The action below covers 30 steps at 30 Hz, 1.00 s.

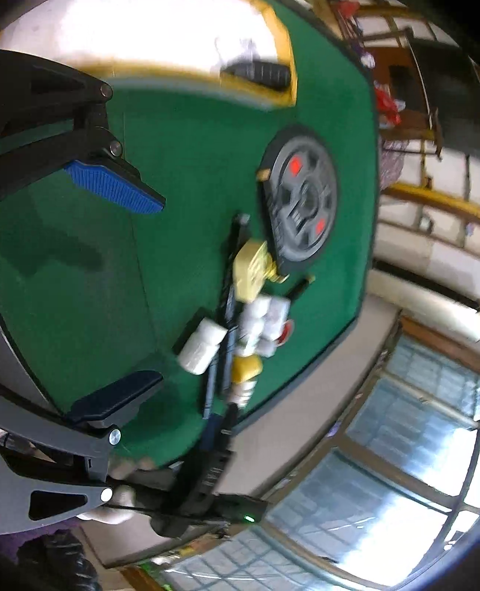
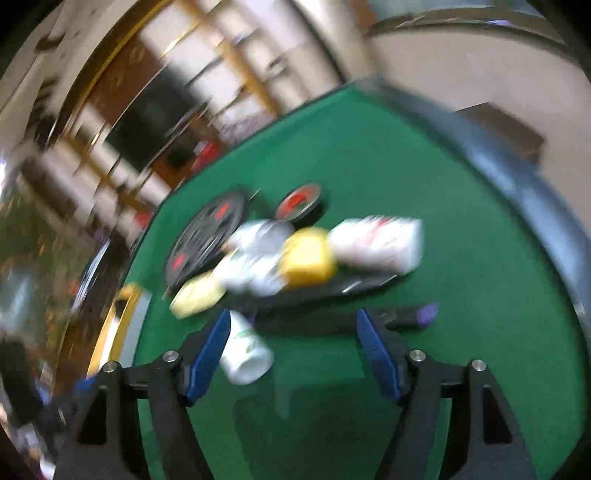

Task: Organize rigid objects
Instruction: 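Grasp the white pill bottle with the left tool and lift it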

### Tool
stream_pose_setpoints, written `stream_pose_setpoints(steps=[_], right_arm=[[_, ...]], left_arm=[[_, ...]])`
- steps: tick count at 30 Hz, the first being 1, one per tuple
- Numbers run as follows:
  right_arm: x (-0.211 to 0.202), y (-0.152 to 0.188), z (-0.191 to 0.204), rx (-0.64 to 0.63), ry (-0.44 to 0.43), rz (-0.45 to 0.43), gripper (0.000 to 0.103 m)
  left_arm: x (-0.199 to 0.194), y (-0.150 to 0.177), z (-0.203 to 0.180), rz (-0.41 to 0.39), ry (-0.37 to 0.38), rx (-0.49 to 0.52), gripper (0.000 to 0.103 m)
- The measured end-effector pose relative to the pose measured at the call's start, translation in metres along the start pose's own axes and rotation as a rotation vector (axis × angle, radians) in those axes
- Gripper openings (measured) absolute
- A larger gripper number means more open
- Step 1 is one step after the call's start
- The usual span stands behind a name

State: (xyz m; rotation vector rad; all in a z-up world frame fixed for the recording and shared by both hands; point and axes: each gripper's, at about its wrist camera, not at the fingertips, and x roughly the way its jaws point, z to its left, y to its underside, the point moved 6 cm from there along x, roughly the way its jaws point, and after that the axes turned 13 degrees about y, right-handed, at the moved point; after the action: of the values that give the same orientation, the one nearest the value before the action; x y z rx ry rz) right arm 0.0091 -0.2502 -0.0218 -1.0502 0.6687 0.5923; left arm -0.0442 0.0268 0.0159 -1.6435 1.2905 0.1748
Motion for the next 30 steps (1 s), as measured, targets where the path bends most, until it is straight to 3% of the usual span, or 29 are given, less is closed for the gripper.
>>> stream_pose_setpoints(steps=[3, 7, 12, 13, 14, 15, 20, 30], right_arm=[[0.003, -0.007, -0.018, 0.053, 0.014, -0.053, 0.070], [0.012, -0.011, -0.028, 0.121, -0.025, -0.041, 0.071], [0.011, -0.010, -0.026, 0.114, -0.033, -0.035, 0.071], [0.012, -0.010, -0.024, 0.106, -0.033, -0.034, 0.071], [0.013, -0.010, -0.022, 0.100, -0.033, -0.033, 0.071], [0.013, -0.009, -0.022, 0.096, -0.032, -0.034, 0.071], [0.015, -0.009, -0.021, 0.103, -0.028, -0.032, 0.073], [0.021, -0.006, -0.016, 0.089, 0.021, -0.036, 0.074]], left_arm=[[0.038, -0.005, -0.012, 0.057, 0.027, -0.038, 0.089], [0.078, -0.018, -0.021, 0.075, 0.041, -0.087, 0.089], [0.124, -0.027, -0.035, 0.091, -0.024, -0.049, 0.089], [0.132, -0.026, -0.038, 0.102, -0.050, -0.019, 0.087], [0.138, -0.024, -0.040, 0.119, -0.064, 0.000, 0.069], [0.142, -0.021, -0.041, 0.134, -0.077, 0.028, 0.068], [0.126, -0.017, -0.032, 0.114, -0.065, 0.033, 0.067], [0.026, -0.018, -0.020, -0.048, -0.038, 0.032, 0.068]])
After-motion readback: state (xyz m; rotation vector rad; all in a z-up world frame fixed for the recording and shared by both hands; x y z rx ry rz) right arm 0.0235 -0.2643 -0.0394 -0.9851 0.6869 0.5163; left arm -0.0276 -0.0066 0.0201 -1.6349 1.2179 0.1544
